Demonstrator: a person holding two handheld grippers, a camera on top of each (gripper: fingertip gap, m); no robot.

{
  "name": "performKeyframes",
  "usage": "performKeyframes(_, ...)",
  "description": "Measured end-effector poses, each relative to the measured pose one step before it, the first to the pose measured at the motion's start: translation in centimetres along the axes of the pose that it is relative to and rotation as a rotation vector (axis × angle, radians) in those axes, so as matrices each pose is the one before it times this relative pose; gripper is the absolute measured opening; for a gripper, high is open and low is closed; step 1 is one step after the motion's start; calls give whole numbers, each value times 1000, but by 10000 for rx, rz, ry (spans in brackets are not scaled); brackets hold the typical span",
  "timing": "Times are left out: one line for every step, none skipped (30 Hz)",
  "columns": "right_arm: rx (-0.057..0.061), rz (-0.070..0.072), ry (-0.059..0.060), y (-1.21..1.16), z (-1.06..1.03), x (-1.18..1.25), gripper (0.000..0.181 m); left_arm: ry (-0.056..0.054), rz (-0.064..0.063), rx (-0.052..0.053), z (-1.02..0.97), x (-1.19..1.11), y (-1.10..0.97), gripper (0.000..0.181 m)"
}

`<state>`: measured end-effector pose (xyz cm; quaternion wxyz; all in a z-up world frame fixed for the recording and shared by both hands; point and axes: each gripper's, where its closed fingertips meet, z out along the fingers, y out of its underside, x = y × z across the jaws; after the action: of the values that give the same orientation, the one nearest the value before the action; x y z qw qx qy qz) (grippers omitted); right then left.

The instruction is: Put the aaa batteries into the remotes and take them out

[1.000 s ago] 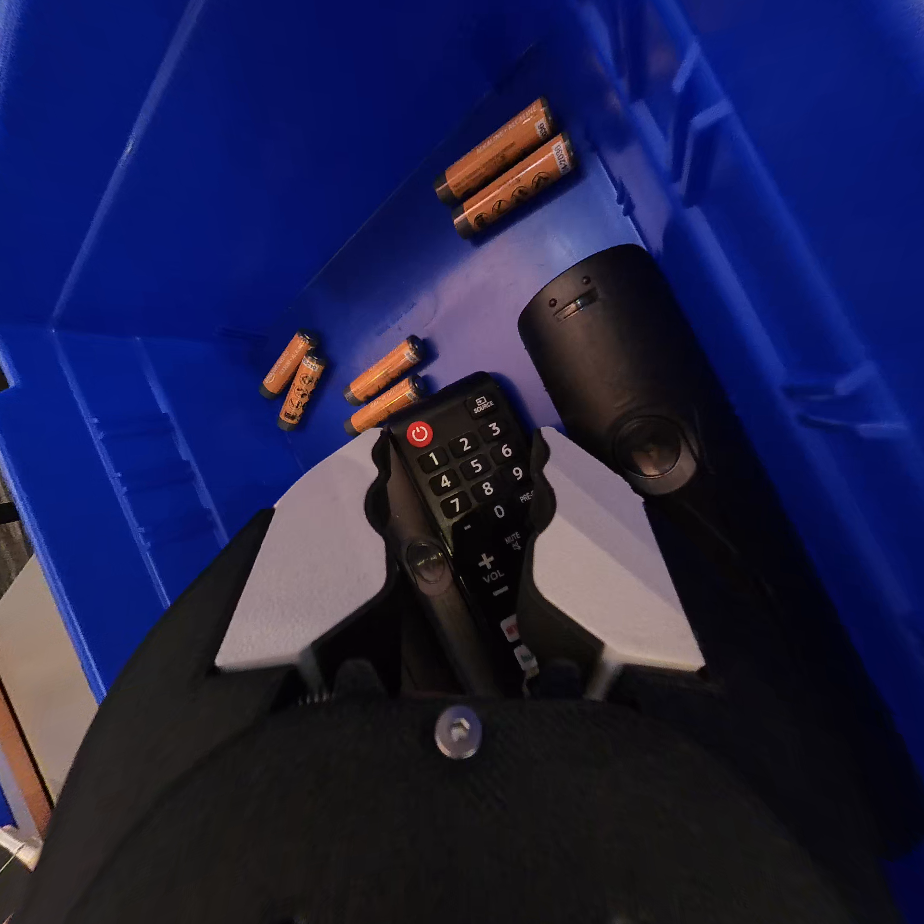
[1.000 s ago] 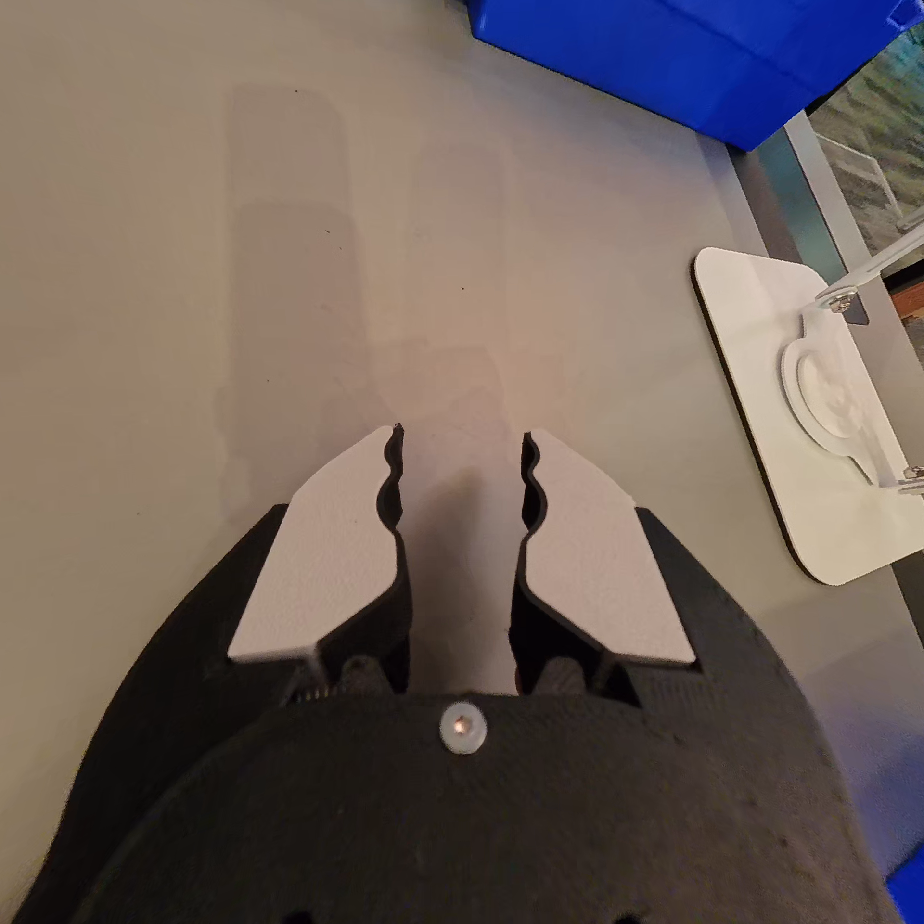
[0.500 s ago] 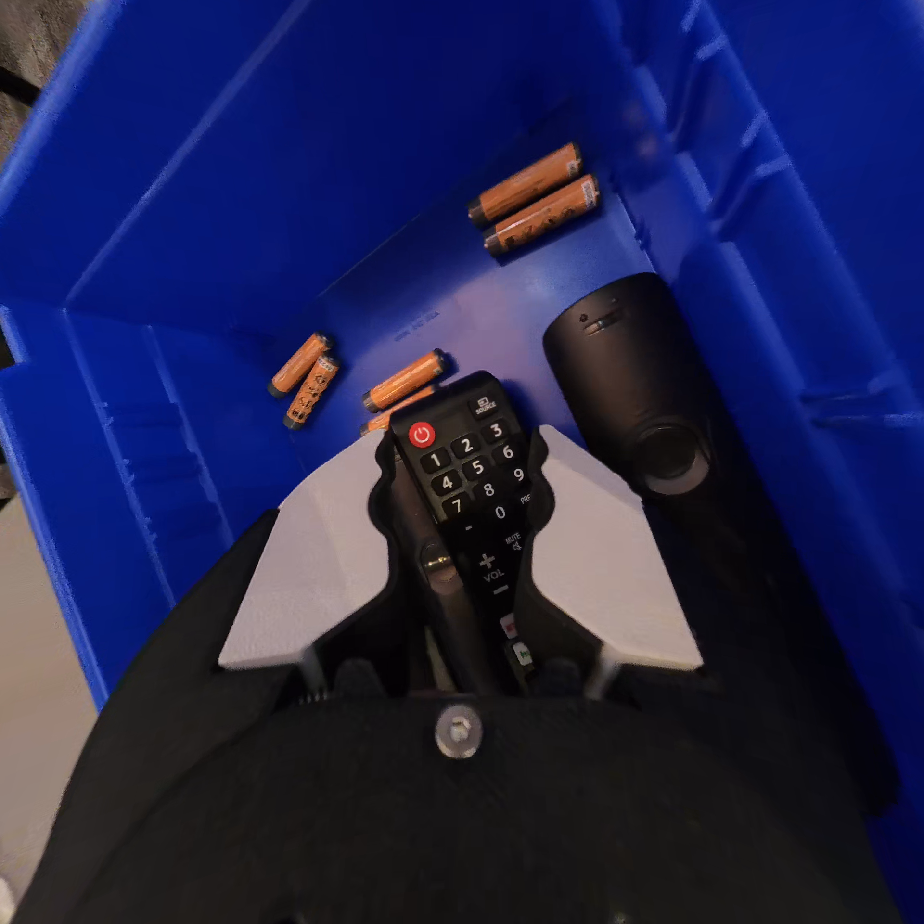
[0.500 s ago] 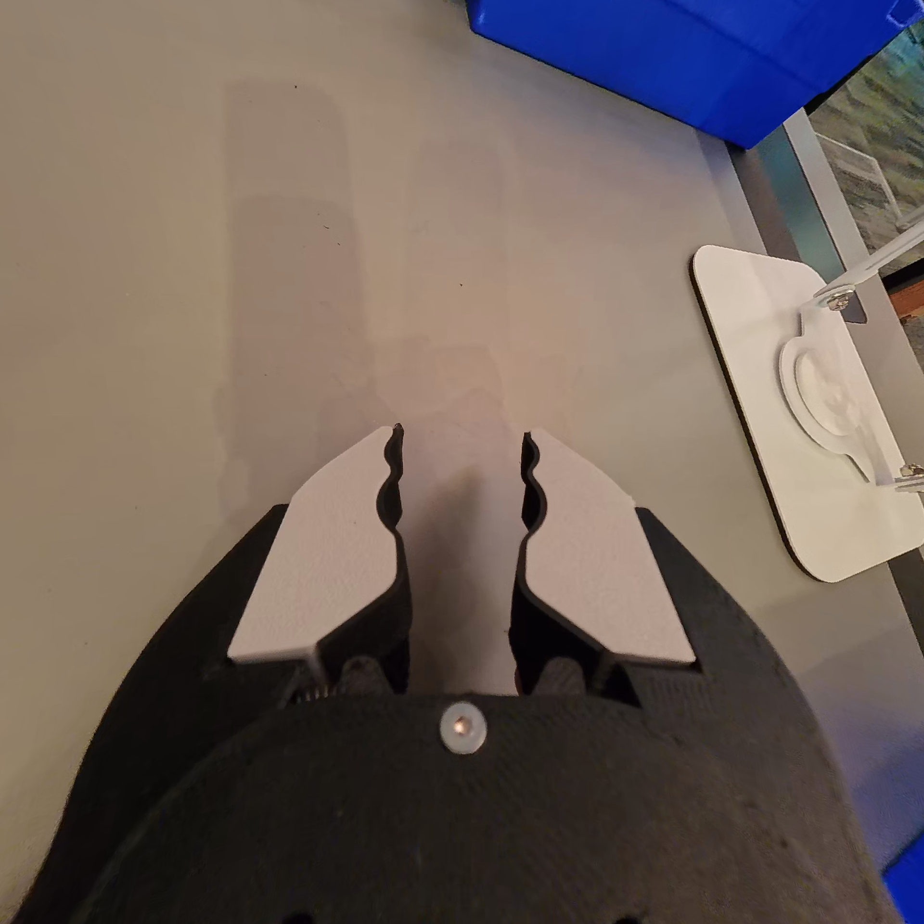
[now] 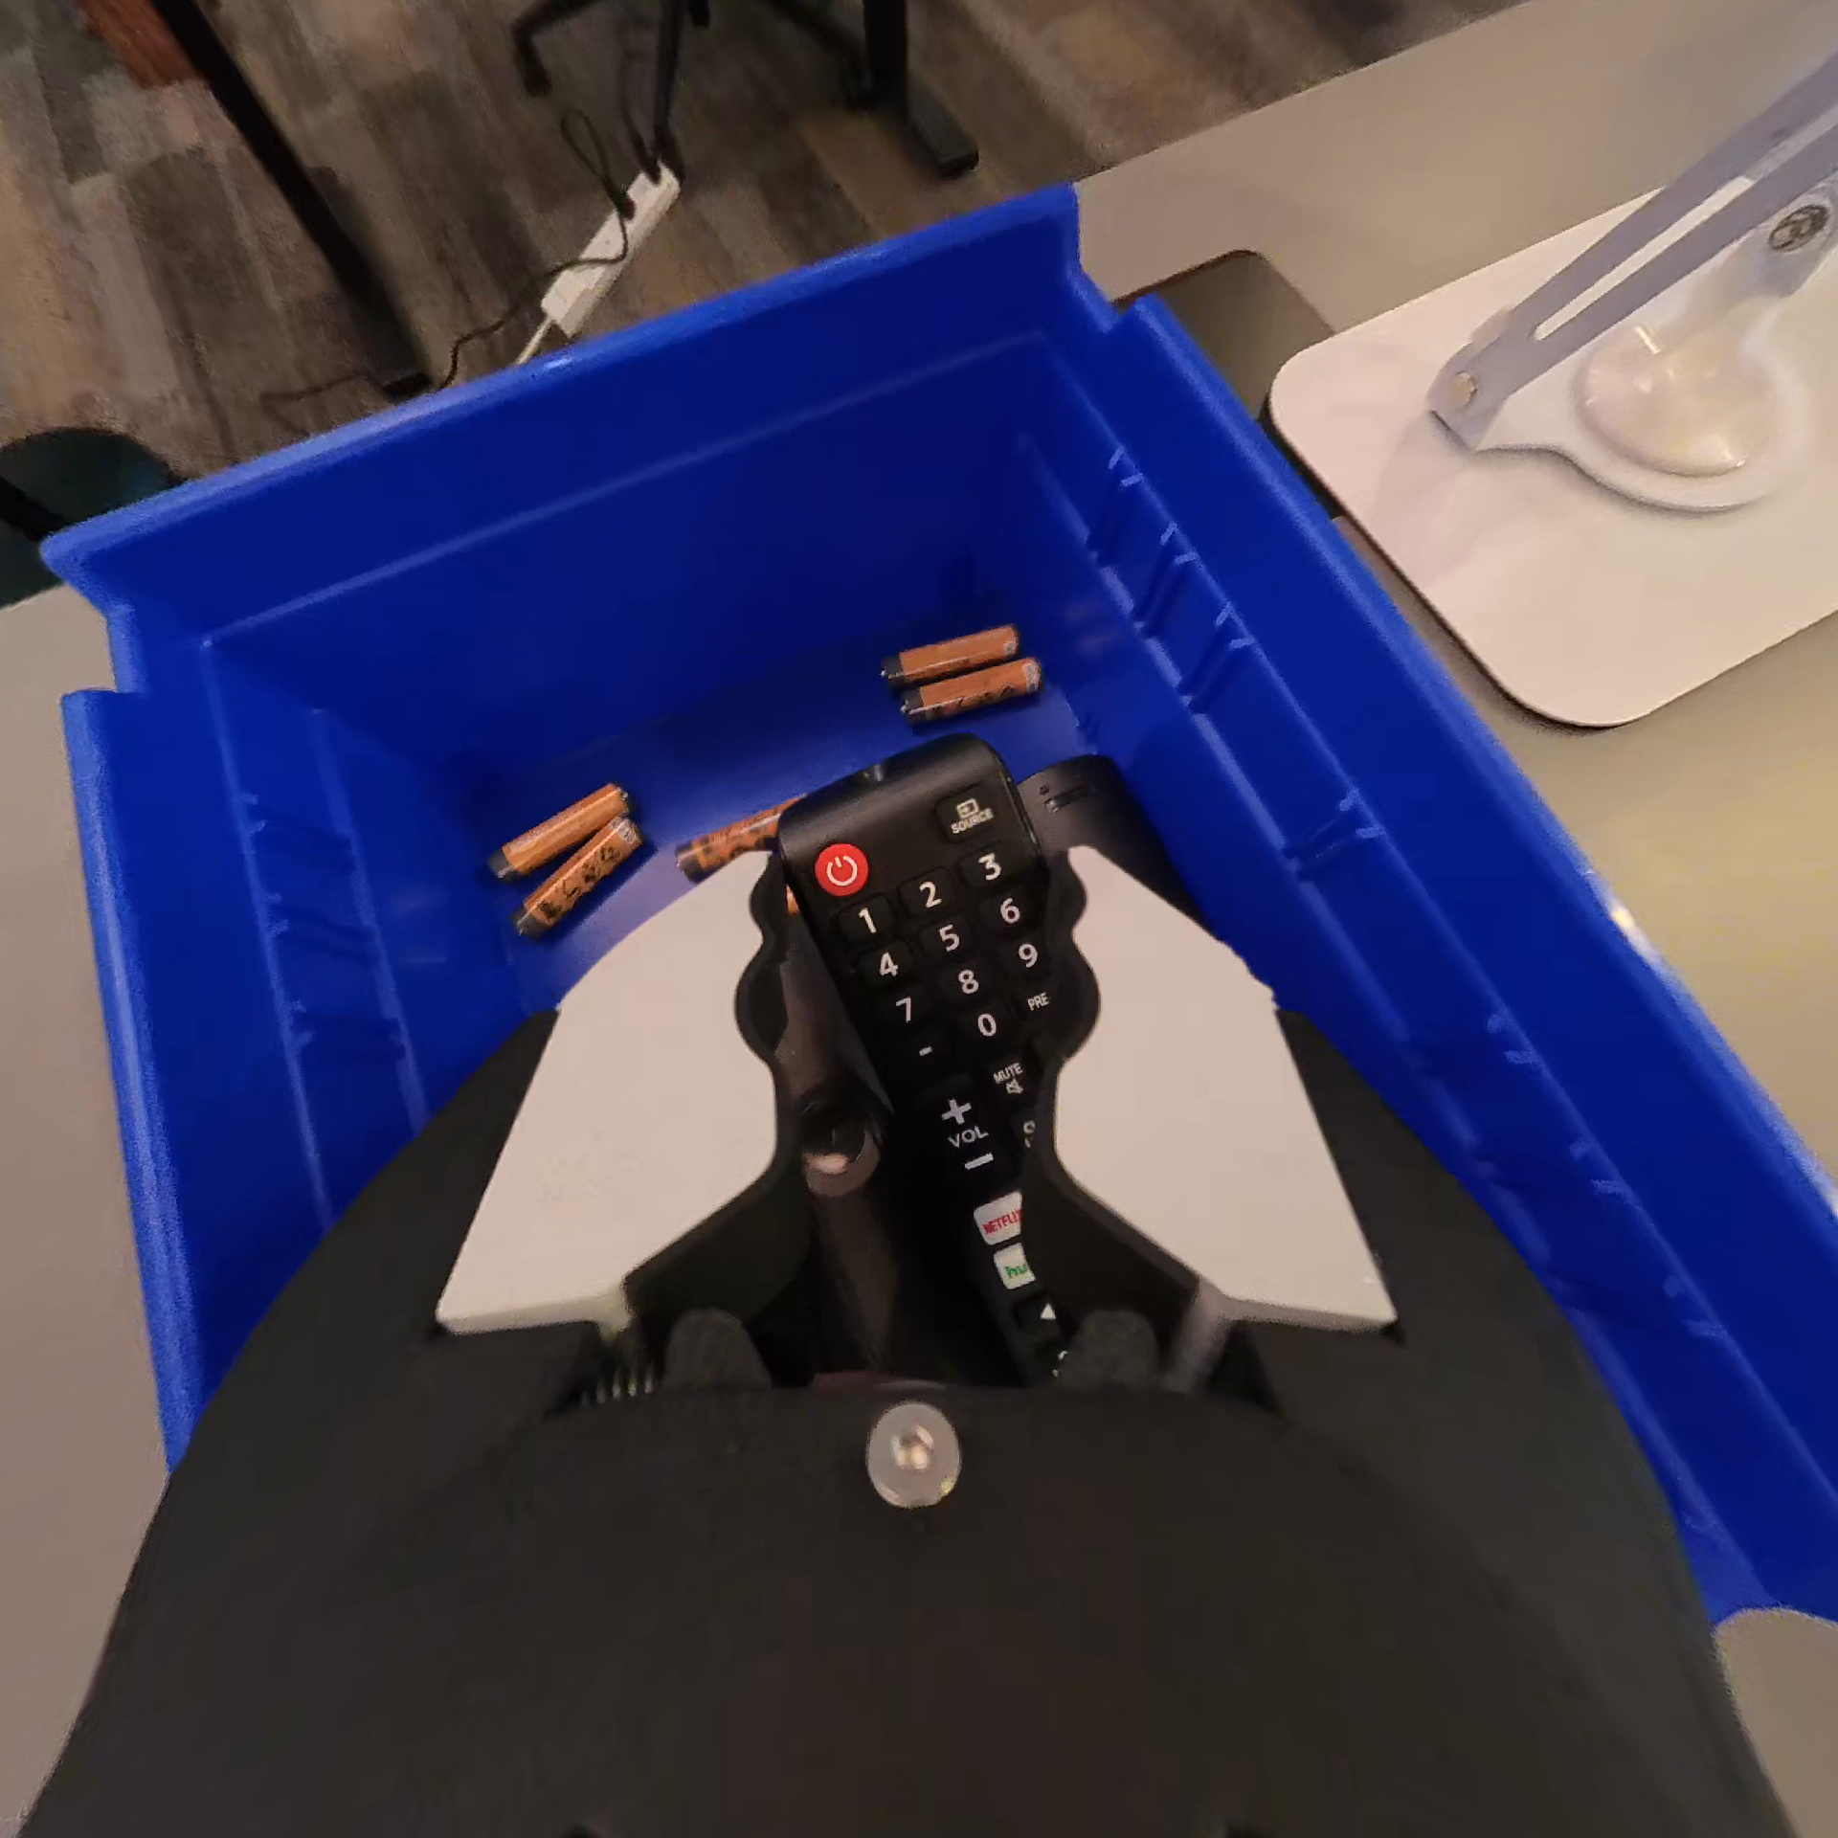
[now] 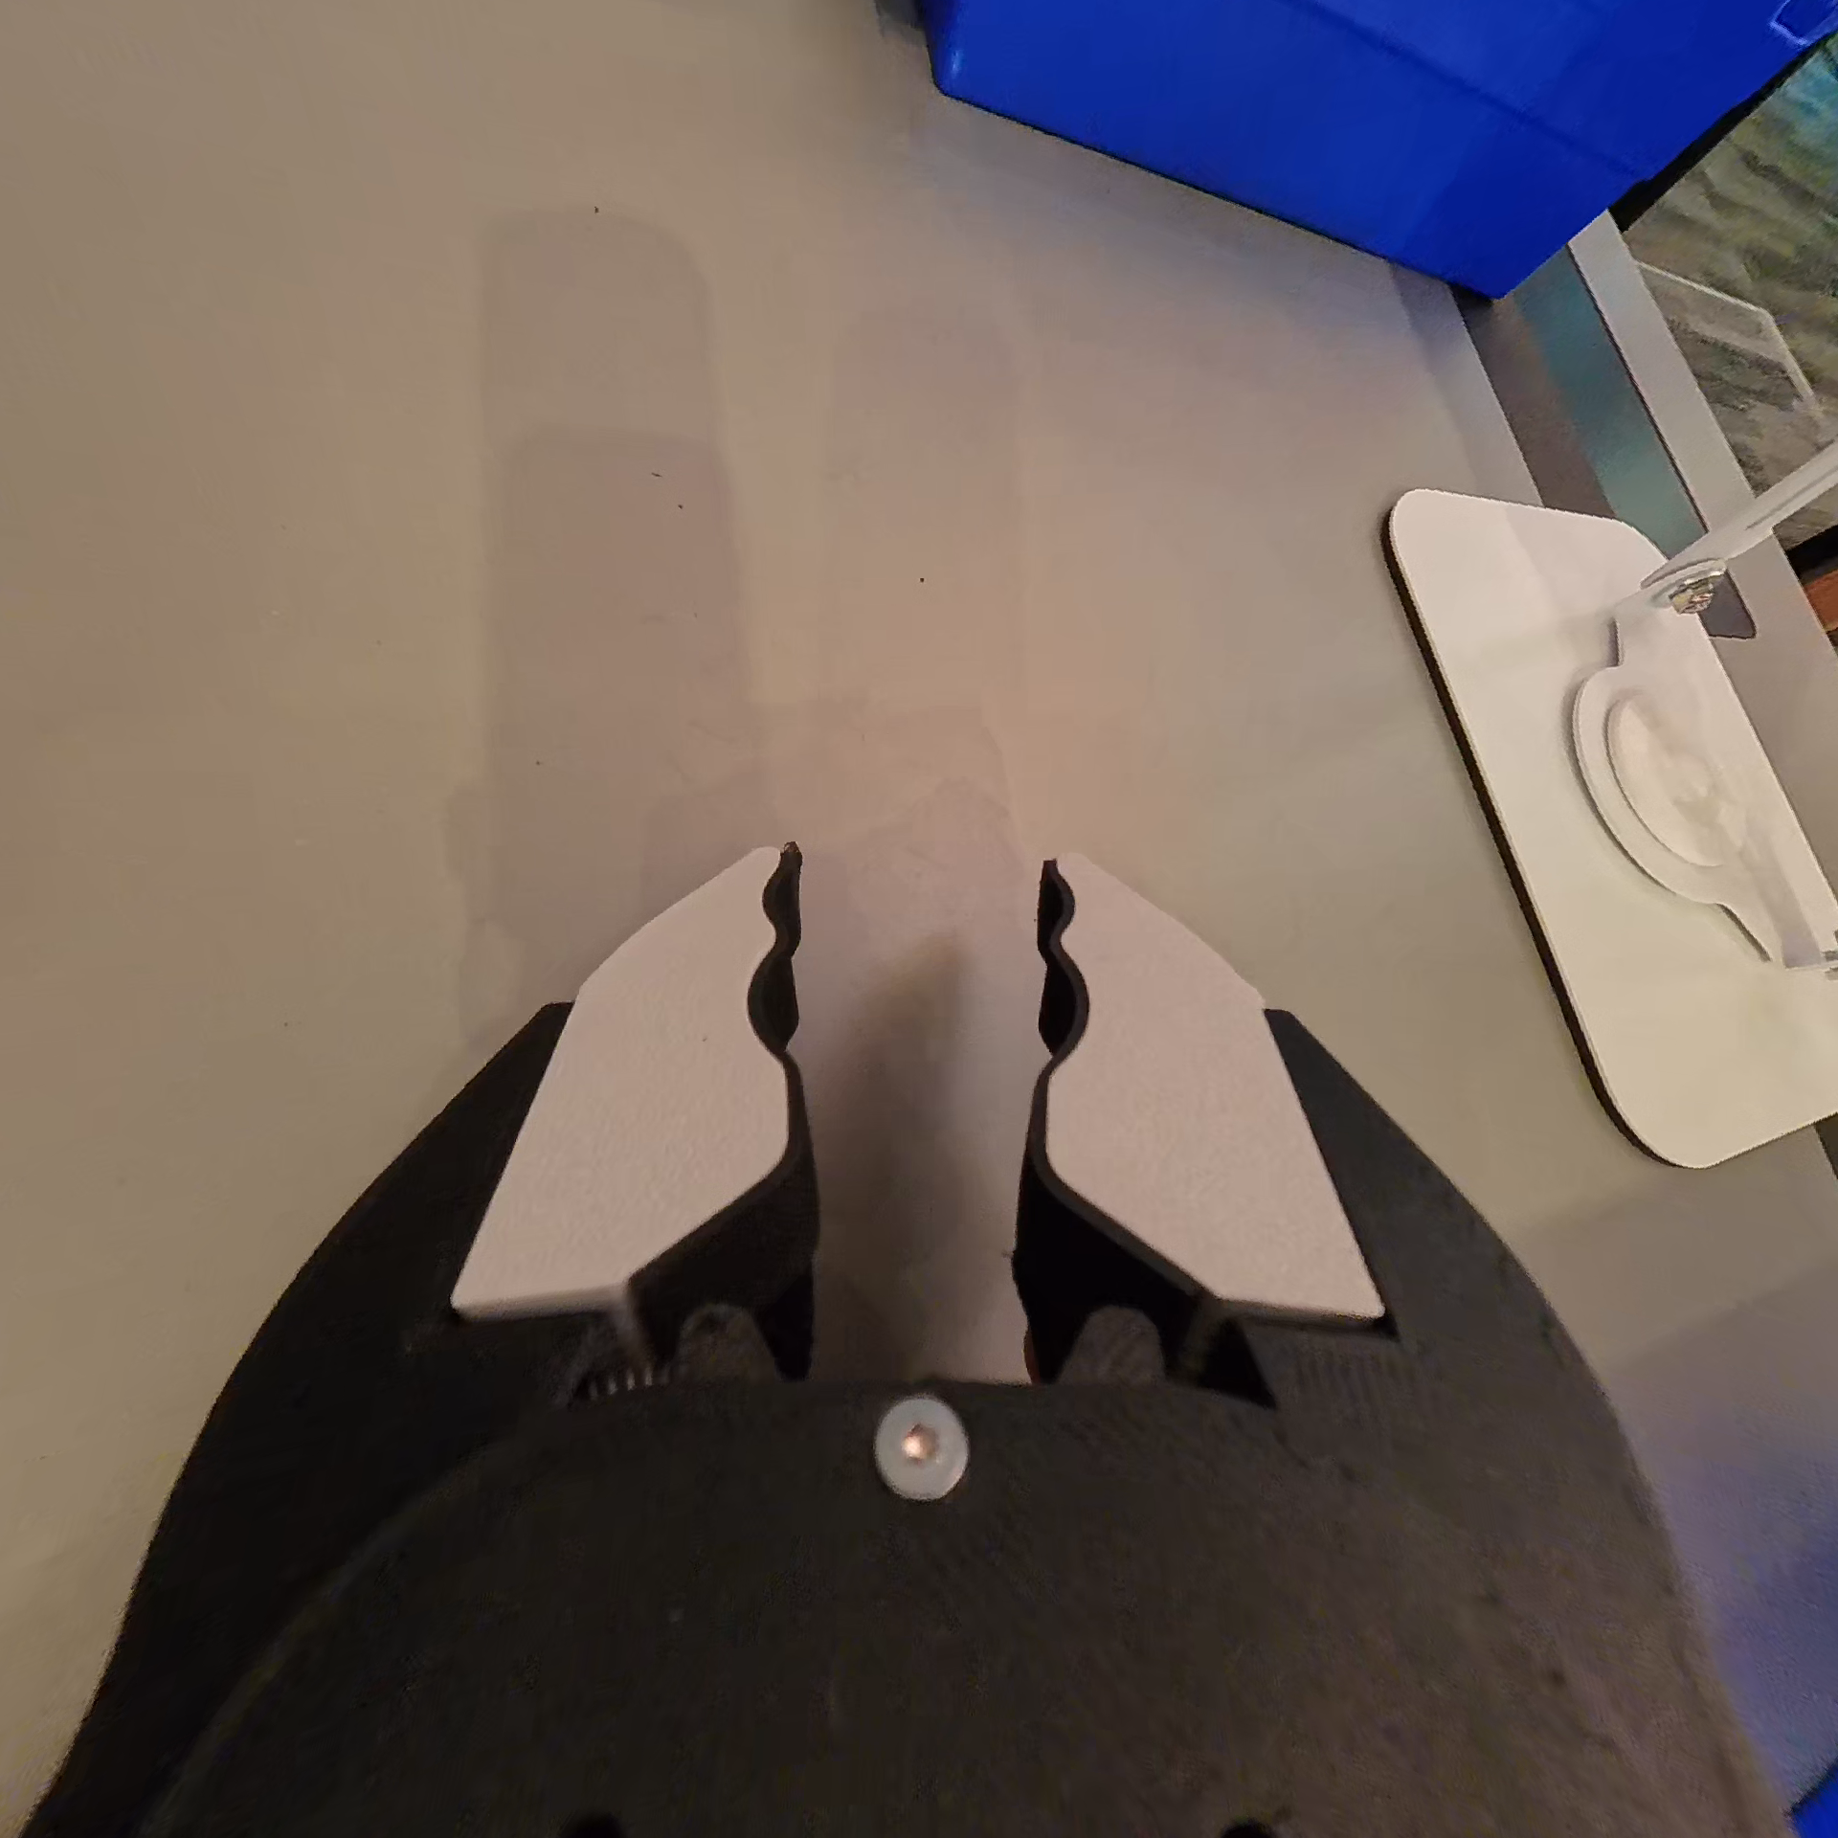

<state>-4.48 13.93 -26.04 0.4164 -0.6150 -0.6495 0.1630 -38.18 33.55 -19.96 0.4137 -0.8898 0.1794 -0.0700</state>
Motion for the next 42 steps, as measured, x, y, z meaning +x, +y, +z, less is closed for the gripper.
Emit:
performKeyframes(-21,-18,-1,32,25,-24,45,-86,-67,-269,-35,-136,369,51)
performKeyframes(-22,-17,-2,28,35,-17,45,55,43,-93,-41,87,123,51)
performKeyframes(-16,-18,2,25,16,-16,45,43,76,150,-75,129,-197,51)
performKeyframes(-8,-15,2,15,21,-18,45,88,30,14,-30,145,-65,51)
performKeyframes(-6,-6,0,21,5,-12,45,137,26,-32,-3,212,-18,51)
performKeyframes(-2,3,-1,5,15,2,45,30,146,255,-150,160,-408,50)
performKeyframes(7,5,-5,7,7,-3,45,-34,98,360,-268,61,-565,50)
performKeyframes(17,6,-6,-9,-16,-6,45,308,-47,133,-213,392,-318,50)
performKeyframes(19,11,-1,-17,-18,10,45,344,-115,165,-229,375,-336,50)
performKeyframes(11,17,0,-5,-7,12,45,211,-45,480,-338,242,-653,49)
performKeyframes(10,13,2,4,-2,13,45,226,-72,356,-330,210,-513,49)
performKeyframes(18,9,3,-16,-5,12,45,326,-66,317,-390,353,-488,48)
performKeyframes(33,17,3,-43,-14,15,45,198,-86,467,-496,228,-702,48)
performKeyframes(47,29,6,-68,-20,27,46,207,-43,473,-523,249,-739,47)
performKeyframes(49,31,1,-62,-23,29,46,298,-48,385,-514,350,-663,47)
performKeyframes(46,33,-4,-50,-30,32,47,127,-80,376,-516,160,-701,47)
performKeyframes(38,42,7,-38,-33,49,47,77,-183,336,-432,97,-674,46)
performKeyframes(27,39,17,-30,-20,58,48,148,-39,136,-255,241,-413,47)
performKeyframes(13,24,14,-5,-14,48,48,101,138,-120,-75,236,-47,46)
performKeyframes(-6,7,7,13,15,19,48,-1,194,-125,12,187,64,47)
performKeyframes(-21,-13,3,22,30,-11,48,-38,139,-123,62,137,149,47)
performKeyframes(-28,-29,3,37,37,-26,48,71,153,-96,56,310,197,47)
performKeyframes(-25,-33,-1,29,24,-33,48,89,92,-124,43,295,291,47)
performKeyframes(-14,-29,-2,23,27,-27,48,53,57,-6,-20,283,179,47)
performKeyframes(-3,-20,-2,7,8,-24,48,73,65,128,-151,336,-8,47)
performKeyframes(8,-9,-2,-7,-8,-14,48,118,40,133,-250,365,-95,46)
performKeyframes(16,2,-2,-22,-15,6,48,87,16,167,-351,281,-215,47)
performKeyframes(17,9,-2,-22,-12,9,48,60,-14,237,-393,211,-345,47)
performKeyframes(24,12,-2,-24,-15,8,48,22,-65,238,-389,104,-391,46)
performKeyframes(40,14,-3,-67,-7,11,48,22,-95,162,-348,36,-327,46)
performKeyframes(49,16,-7,-90,-12,-12,48,-2,-16,134,-333,41,-305,46)
performKeyframes(46,10,-10,-84,-12,-1,48,-23,11,178,-327,53,-398,46)
performKeyframes(36,10,1,-59,-10,-4,49,-23,31,150,-307,96,-411,46)
performKeyframes(34,28,16,-64,-11,48,50,51,12,78,-246,165,-349,46)
performKeyframes(39,39,11,-62,-12,44,51,82,-14,103,-205,221,-389,45)
performKeyframes(41,35,8,-59,-18,44,52,33,47,143,-169,219,-453,45)
performKeyframes(50,38,19,-71,-22,70,53,-15,93,56,-118,161,-367,45)
performKeyframes(75,52,22,-128,-34,78,54,-49,121,11,-118,119,-335,46)
performKeyframes(87,66,18,-144,-32,87,54,-21,112,30,-128,150,-370,45)
performKeyframes(95,64,33,-169,-24,109,55,19,41,83,-155,224,-465,45)
performKeyframes(121,75,51,-216,-37,138,57,74,26,106,-156,400,-539,46)
performKeyframes(162,119,38,-362,-61,156,58,117,97,43,-125,579,-536,46)
